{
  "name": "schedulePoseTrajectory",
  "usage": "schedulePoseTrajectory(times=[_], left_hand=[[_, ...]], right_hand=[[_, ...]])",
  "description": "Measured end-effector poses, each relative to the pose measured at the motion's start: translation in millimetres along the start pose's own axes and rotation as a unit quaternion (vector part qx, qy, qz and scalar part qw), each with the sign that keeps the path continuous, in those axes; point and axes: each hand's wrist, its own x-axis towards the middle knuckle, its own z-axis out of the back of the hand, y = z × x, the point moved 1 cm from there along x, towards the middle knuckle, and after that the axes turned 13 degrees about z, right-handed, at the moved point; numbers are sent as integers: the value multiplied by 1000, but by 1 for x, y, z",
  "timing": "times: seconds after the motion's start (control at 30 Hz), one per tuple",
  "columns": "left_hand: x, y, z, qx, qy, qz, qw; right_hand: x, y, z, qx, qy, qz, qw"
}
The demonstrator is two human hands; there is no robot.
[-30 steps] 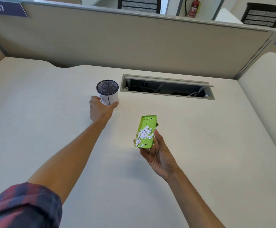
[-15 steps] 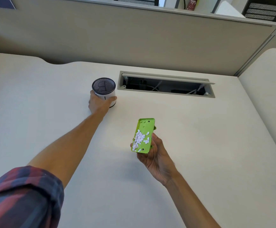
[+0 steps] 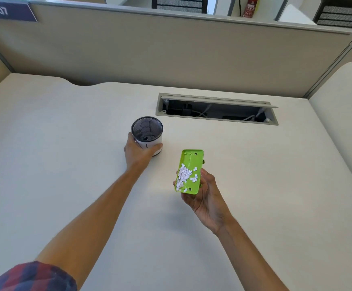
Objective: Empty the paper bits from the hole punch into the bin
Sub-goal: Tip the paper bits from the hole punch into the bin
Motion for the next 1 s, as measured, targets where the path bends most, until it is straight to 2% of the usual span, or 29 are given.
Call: schedulePoseTrajectory(times=[0.4,0.63,1.0], left_hand=[[-104,34,21,15,49,-29,998],[-143,48,27,32,70,-30,997],[-165,55,31,45,83,-14,995]], right_hand=[[-13,3,8,-23,-43,24,999],[-20,2,6,-30,-25,42,998],[-13,5,7,-150,-41,96,983]])
